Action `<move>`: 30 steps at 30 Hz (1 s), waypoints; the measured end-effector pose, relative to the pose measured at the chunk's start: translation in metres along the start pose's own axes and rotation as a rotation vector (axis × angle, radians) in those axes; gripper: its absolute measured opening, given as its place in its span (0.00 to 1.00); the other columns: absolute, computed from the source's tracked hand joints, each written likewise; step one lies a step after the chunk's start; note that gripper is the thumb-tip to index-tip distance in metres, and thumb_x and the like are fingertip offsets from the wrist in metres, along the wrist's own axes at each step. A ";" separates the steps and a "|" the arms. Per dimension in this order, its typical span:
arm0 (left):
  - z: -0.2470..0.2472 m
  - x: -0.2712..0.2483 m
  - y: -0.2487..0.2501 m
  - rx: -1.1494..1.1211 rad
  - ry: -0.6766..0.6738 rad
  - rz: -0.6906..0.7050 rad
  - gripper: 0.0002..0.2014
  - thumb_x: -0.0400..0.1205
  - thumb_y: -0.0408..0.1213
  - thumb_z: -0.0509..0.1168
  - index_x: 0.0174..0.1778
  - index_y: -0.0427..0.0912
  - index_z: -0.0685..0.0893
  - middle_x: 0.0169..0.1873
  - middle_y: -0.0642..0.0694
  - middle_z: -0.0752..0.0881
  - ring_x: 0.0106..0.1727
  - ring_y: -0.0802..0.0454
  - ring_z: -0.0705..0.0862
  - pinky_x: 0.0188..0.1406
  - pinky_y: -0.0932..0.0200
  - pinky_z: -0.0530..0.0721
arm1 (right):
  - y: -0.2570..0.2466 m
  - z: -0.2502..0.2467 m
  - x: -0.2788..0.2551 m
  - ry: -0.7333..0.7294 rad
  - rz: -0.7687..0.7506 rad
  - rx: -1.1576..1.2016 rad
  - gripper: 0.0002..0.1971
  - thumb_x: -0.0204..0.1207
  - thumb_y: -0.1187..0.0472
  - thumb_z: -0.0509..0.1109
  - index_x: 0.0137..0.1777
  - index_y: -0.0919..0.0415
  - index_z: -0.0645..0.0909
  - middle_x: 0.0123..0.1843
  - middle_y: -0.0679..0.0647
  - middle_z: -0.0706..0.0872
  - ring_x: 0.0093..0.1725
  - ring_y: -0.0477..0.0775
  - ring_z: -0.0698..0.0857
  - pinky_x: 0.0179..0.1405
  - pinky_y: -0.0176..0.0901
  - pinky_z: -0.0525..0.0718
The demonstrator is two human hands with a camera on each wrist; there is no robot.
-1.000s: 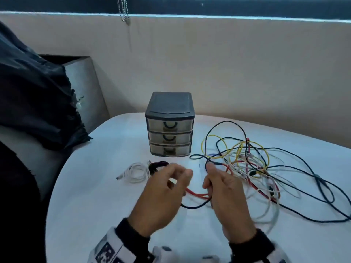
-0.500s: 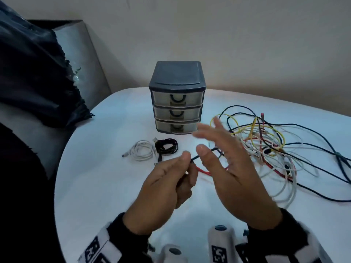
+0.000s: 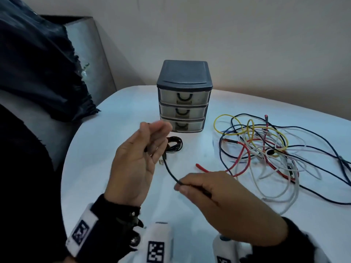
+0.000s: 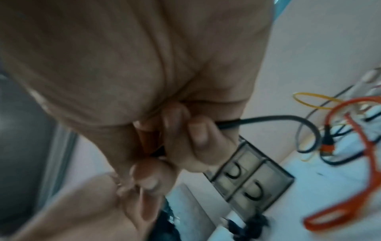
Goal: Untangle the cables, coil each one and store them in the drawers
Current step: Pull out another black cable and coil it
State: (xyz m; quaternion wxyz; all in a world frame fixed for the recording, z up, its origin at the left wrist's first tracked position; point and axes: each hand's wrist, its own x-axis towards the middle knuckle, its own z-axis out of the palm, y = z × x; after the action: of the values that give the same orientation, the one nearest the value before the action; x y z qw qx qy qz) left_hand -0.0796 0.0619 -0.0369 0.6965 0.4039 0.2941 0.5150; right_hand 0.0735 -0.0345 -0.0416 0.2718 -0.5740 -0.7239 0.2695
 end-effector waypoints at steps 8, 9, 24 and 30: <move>0.023 -0.035 0.001 0.503 -0.391 -0.193 0.24 0.85 0.53 0.58 0.33 0.42 0.90 0.21 0.47 0.85 0.25 0.52 0.81 0.46 0.50 0.83 | -0.004 -0.042 -0.009 0.527 -0.035 0.164 0.03 0.74 0.52 0.72 0.42 0.46 0.87 0.34 0.47 0.88 0.31 0.51 0.82 0.32 0.40 0.79; 0.025 -0.036 0.002 0.386 -0.395 -0.218 0.23 0.83 0.51 0.58 0.34 0.41 0.91 0.20 0.46 0.83 0.23 0.51 0.79 0.47 0.47 0.84 | 0.001 -0.041 -0.007 0.599 -0.028 0.202 0.02 0.72 0.51 0.74 0.41 0.46 0.88 0.34 0.47 0.89 0.31 0.52 0.82 0.33 0.41 0.79; 0.008 -0.013 -0.019 0.791 -0.161 0.322 0.13 0.88 0.43 0.59 0.48 0.45 0.87 0.35 0.55 0.91 0.45 0.65 0.90 0.50 0.68 0.82 | -0.023 -0.014 -0.015 0.187 -0.088 -0.141 0.12 0.83 0.48 0.58 0.50 0.48 0.82 0.31 0.40 0.79 0.29 0.41 0.76 0.33 0.36 0.75; 0.016 -0.026 -0.006 0.412 -0.518 -0.131 0.18 0.85 0.48 0.58 0.37 0.46 0.90 0.18 0.50 0.80 0.23 0.50 0.84 0.45 0.65 0.82 | -0.011 -0.034 -0.012 0.714 -0.027 0.157 0.08 0.74 0.54 0.78 0.34 0.49 0.85 0.27 0.55 0.82 0.27 0.55 0.77 0.28 0.41 0.75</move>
State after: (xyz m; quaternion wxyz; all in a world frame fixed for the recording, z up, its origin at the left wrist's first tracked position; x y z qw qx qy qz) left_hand -0.0713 0.0318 -0.0341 0.6835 0.6339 0.2306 0.2790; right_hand 0.0926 -0.0455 -0.0107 0.5541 -0.5996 -0.5681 0.1033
